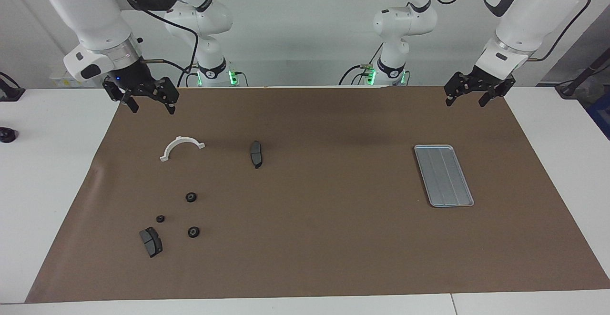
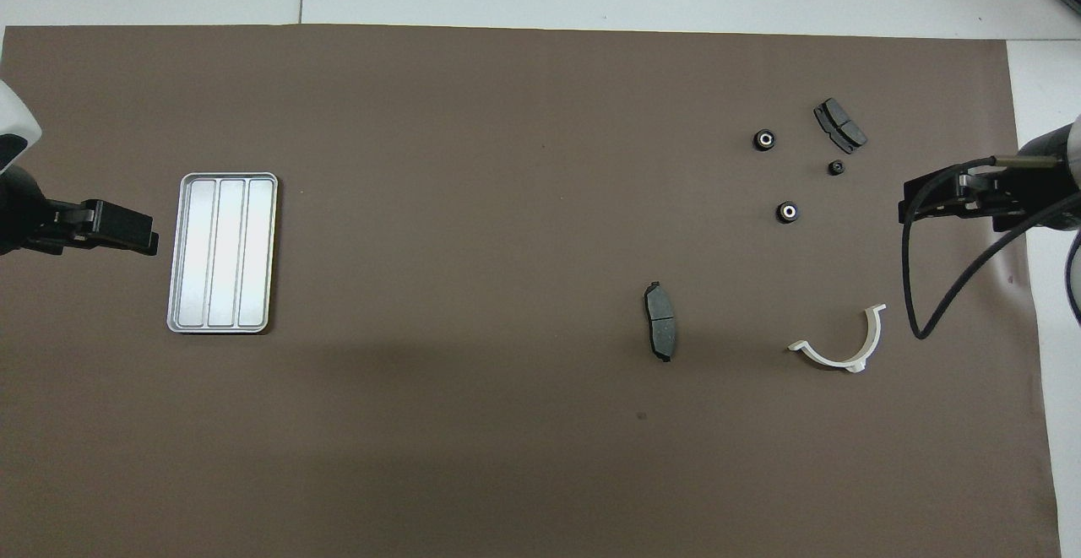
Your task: Pick bearing gear from pile to tray
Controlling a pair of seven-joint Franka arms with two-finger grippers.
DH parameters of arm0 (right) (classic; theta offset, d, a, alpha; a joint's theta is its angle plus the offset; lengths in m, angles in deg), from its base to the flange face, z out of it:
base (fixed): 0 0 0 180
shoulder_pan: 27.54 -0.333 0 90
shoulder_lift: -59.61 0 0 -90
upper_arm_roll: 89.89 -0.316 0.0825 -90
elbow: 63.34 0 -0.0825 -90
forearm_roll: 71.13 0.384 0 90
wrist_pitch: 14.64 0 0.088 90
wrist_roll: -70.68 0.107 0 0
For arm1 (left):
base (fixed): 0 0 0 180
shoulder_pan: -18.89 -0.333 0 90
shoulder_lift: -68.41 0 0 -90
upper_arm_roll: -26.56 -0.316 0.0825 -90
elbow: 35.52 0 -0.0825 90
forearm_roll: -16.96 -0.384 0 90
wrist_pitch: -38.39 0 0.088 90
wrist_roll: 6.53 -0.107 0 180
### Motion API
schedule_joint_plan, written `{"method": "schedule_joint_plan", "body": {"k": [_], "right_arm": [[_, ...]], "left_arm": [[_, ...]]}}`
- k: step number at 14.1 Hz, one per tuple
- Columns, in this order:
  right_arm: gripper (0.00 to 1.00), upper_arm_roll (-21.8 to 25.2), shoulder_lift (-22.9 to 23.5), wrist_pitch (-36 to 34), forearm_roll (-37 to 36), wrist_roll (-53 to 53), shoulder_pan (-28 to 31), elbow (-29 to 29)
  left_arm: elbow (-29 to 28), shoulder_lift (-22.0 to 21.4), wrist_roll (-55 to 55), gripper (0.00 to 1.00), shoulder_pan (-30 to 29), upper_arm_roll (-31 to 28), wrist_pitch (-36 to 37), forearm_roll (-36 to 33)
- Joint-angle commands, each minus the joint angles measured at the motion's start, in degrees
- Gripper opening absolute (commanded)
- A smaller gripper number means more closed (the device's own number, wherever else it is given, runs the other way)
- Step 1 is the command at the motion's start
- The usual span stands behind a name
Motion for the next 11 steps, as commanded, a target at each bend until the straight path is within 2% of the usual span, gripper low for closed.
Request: {"method": "schedule_joint_plan", "body": {"k": [1,4,5,8,11], "right_arm": [[1.00,0.07,-1.68,1.48,1.24,-1.39,1.69,-2.22],[1.00,0.07,-1.86,1.56,1.24,-2.44,1.70,-2.83],[1.00,0.07,-2.99,2.43,1.24,-2.36,1.62,-5.27],[1.00,-0.28,-4.06,7.44,1.15,-2.01,-1.00,-8.45],[1.00,-0.28,-3.45,11.03,1.15,-2.62,-1.20,-11.17]], "left_arm": [[-1.47,-1.47,0.26,1.00,-0.84,0.37,0.28,0.80],[-1.47,-1.56,0.26,1.00,-0.84,0.37,0.28,0.80],[-1.47,-1.47,0.26,1.00,-0.75,0.37,0.28,0.80],[-1.47,-1.47,0.26,1.00,-0.84,0.37,0.28,0.80],[-1.39,-1.47,0.26,1.00,-0.84,0.37,0.28,0.80]]}}
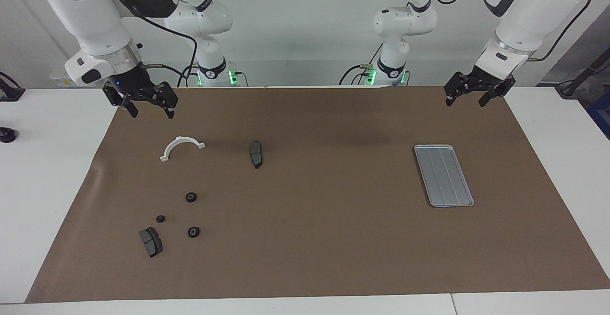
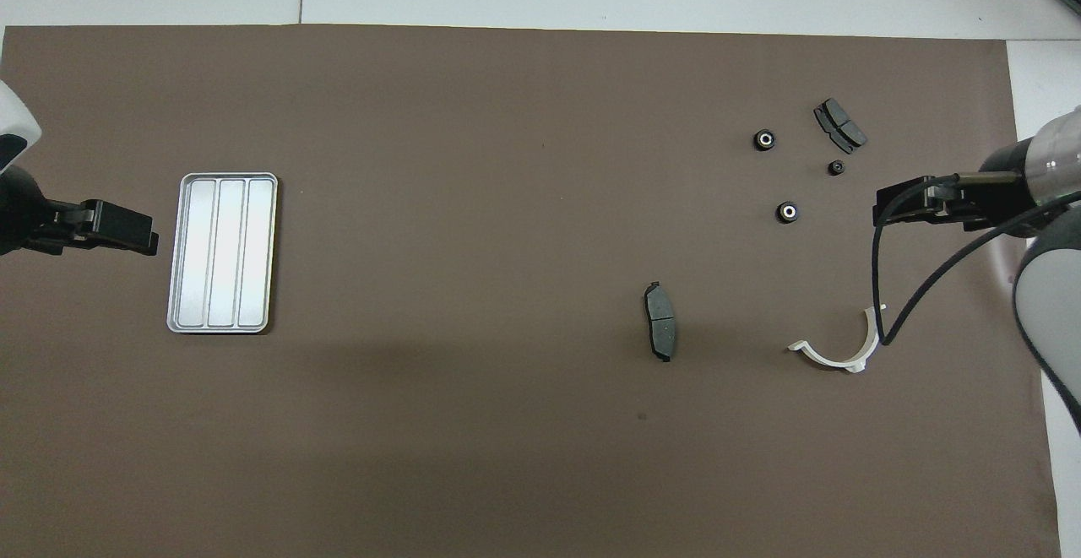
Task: Pick bearing gear from pile to tray
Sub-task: 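Reach the right gripper toward the small black bearing gear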
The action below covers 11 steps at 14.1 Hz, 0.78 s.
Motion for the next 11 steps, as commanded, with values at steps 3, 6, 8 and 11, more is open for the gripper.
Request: {"method": "schedule_joint_plan", "body": {"k": [3,6,8,11], "right_arm": [[1.00,0.06,2.86,10.44,0.69,-2.29,0.22,-5.73],[1.00,0.06,8.57,16.77,0.17,-2.30,0.40,-5.38],[1.00,0.15,11.83,19.67,-0.10,-2.56,0.57,-5.38],[1.00,0.15,14.91,22.14,-2.38,-7.12,1.28,-5.64]], "left_arm": [[-1.47,-1.47,0.26,1.00,-0.84,0.37,0.28,0.80],[-1.47,-1.47,0.26,1.00,-0.75,0.37,0.28,0.80],[-1.47,-1.47,0.26,1.00,-0.84,0.37,0.28,0.80],[-1.39,-1.47,0.26,1.00,-0.84,0.37,0.28,0.80]]}}
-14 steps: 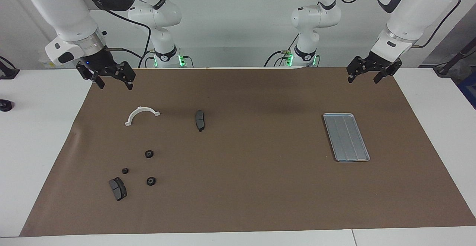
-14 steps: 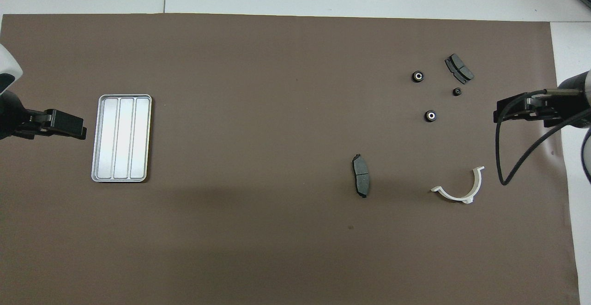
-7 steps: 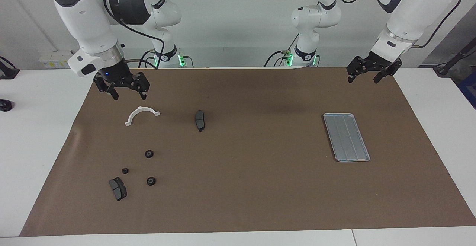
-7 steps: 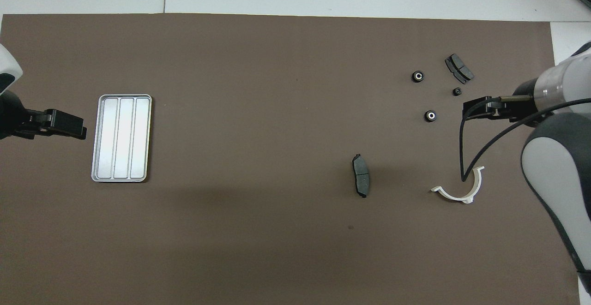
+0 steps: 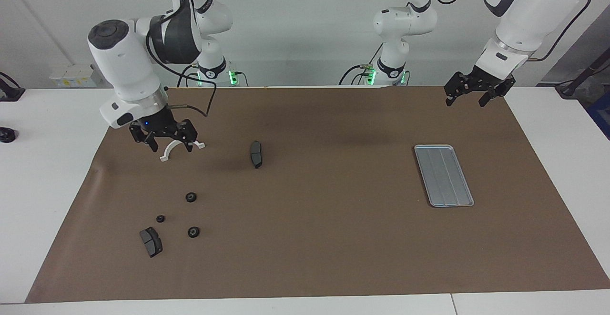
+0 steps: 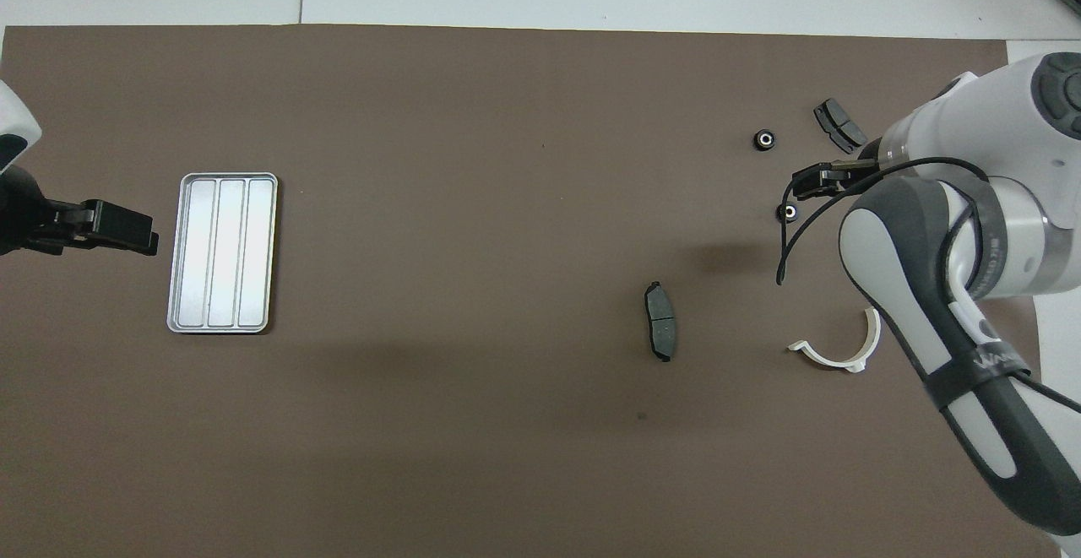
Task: Pick bearing gear from pile to tray
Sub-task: 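Reach the right gripper toward the small black bearing gear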
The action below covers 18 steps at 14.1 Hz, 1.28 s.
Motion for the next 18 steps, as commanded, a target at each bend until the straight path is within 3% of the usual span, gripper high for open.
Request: {"method": "schedule_joint_plan", "body": {"k": [1,6,16,18], "right_arm": [[1.00,-0.33,2.04,1.84,-1.22,-3.65,1.48,0.09],[1.00,-0.33,5.21,11.06,-0.52,-3.65,2.45,-3.77],[1.00,-0.33,11.53,15.82,1.59,0.74,1.13,-3.87],[0.95,-0.33,11.54,15.47,1.59,0.57,0.87,-3.87]], "left_arm": [[-1.38,-1.47,0.26,1.00,-0.84,0.28,0.28,0.80],[-1.47,-1.47,0.26,1.00,-0.84,0.37,0.28,0.80],[-1.47,-1.56,0.26,1.00,-0.84,0.37,0.28,0.80],[-1.38,-1.47,0.26,1.00,-0.84,0.28,0.28,0.80]]}}
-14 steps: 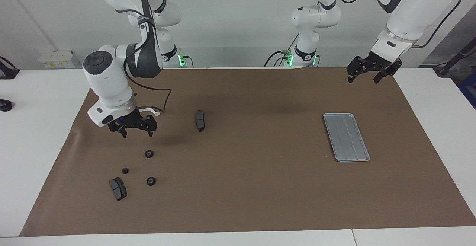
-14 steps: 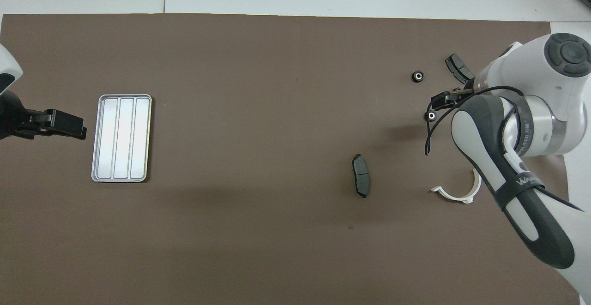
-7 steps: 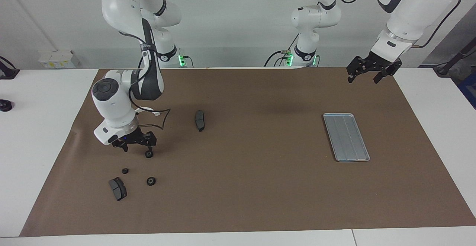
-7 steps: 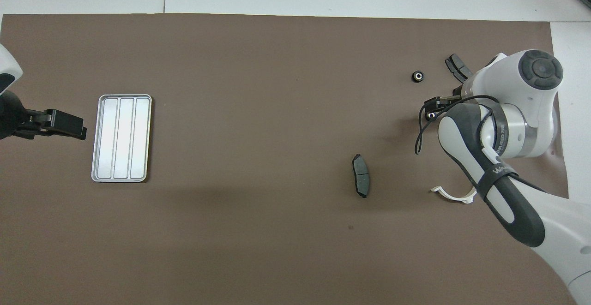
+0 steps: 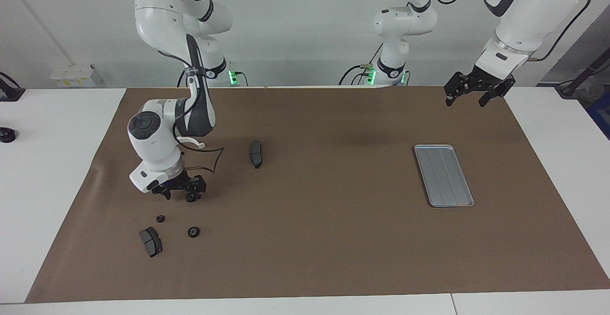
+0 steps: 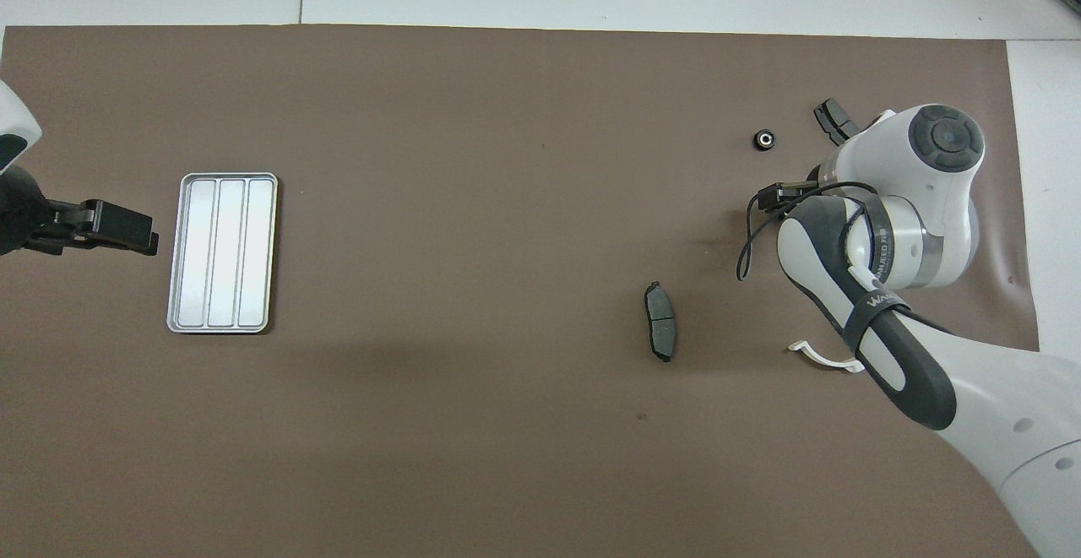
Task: Pick bearing gear from pile to tray
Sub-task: 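Reach the right gripper toward the small black bearing gear, then close the right gripper on the black bearing gear and lift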
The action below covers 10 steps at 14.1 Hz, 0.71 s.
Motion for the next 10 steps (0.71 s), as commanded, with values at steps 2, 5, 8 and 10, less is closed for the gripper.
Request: {"method": "schedule_joint_plan", "body": {"k": [2,5,8,10], "right_arm": [[0.86,-0.08,-0.06,0.65,0.88,0.92,-0.43,-0.43],[0.72,-0.08,-0.06,0.12,0.88,1.09,-0.60,-0.43],[0.59,-0.08,-0.40,-0.75,0.88,1.18,-0.69,-0.43],[0.51,-0.08,-0.84,-1.99,0.88,1.18,-0.69,-0.43]], "left_arm": [[-1.47,-1.47,0.26,1.00,-0.84,0.28,0.28,0.80],[-1.47,-1.56,0.26,1.00,-0.84,0.37,0.28,0.80],[-1.47,-1.56,0.26,1.00,-0.84,0.37,0.28,0.80],[-1.38,-1.47,0.26,1.00,-0.84,0.37,0.28,0.80]]}}
